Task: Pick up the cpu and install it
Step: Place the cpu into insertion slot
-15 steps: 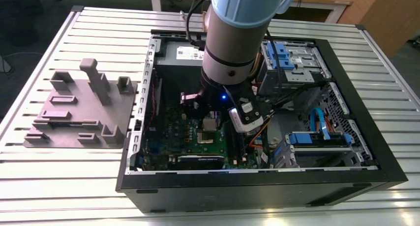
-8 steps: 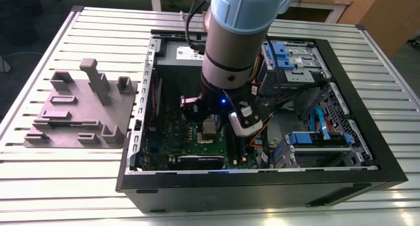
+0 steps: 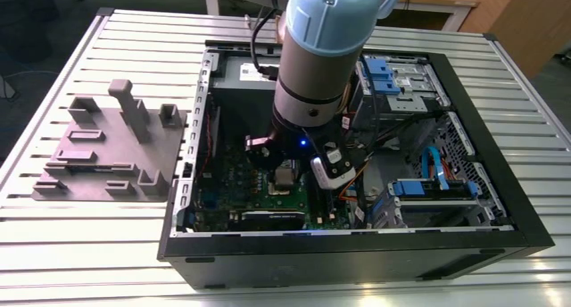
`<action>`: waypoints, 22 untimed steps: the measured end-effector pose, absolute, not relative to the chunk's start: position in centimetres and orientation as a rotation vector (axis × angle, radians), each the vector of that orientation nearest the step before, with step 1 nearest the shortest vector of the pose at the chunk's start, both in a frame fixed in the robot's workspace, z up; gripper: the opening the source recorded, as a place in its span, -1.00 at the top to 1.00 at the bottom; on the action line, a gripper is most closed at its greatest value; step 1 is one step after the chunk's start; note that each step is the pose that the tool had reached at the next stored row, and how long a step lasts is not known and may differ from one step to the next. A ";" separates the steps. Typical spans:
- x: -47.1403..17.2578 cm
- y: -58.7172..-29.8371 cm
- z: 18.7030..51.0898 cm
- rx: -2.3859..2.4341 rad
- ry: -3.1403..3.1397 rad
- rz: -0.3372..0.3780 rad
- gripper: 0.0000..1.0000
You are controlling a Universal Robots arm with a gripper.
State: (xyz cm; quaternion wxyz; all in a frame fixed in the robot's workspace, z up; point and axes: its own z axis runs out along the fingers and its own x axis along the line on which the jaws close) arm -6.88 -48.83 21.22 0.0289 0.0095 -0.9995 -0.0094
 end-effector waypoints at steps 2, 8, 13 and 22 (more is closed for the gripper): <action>-6.9 -48.8 21.0 0.030 -3.083 -0.028 0.05; -7.1 -48.8 20.4 0.029 -3.081 -0.028 0.05; -7.2 -48.8 20.2 0.030 -3.080 -0.028 0.05; -7.3 -48.8 20.2 0.029 -3.080 -0.028 0.05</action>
